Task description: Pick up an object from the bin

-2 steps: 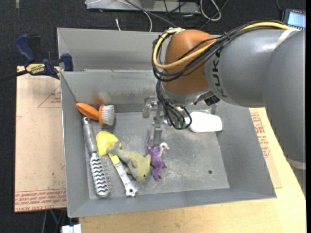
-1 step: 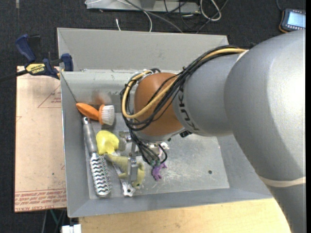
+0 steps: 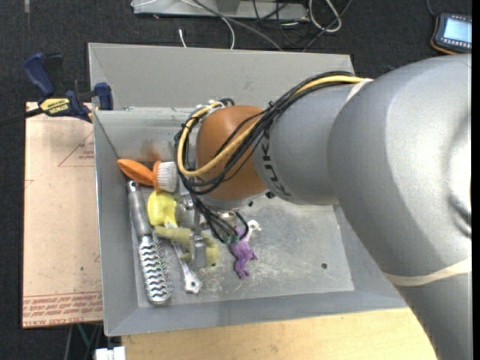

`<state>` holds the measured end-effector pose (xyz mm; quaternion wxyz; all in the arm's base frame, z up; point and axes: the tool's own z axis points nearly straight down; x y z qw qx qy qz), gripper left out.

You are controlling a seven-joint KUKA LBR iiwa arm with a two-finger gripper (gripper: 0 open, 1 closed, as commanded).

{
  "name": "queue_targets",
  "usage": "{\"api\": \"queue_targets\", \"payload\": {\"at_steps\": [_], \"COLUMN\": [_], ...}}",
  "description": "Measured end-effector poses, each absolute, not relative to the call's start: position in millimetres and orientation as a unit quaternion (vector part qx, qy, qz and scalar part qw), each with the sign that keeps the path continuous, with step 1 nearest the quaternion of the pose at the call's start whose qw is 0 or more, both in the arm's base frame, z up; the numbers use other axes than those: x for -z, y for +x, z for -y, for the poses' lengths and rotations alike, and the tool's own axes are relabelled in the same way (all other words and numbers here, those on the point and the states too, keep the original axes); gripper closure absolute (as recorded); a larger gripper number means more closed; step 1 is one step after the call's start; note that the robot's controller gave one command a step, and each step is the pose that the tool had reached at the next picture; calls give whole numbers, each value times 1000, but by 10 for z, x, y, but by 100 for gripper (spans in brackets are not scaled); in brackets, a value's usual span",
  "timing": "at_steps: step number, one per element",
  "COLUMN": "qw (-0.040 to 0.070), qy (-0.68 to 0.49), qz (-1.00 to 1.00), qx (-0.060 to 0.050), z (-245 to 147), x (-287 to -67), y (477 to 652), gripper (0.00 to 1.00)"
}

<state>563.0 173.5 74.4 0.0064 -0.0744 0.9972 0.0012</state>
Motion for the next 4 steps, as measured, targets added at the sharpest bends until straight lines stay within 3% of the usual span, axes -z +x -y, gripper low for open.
{"api": "queue_targets", "payload": {"at_steps": [1,2,3,4], "qw": [-1,2,2,1], "qy": [-73,-257,-256,-264], "qz": [-997,-966,-967,-964], "qx": [-1,-1,-2,-1], "z": [-1695,-1838,-1836,-1880], "x": [-903,-1147,-1147,-1942], "y": [5555,5389,5390,5389], "gripper": [0,100,100,100]}}
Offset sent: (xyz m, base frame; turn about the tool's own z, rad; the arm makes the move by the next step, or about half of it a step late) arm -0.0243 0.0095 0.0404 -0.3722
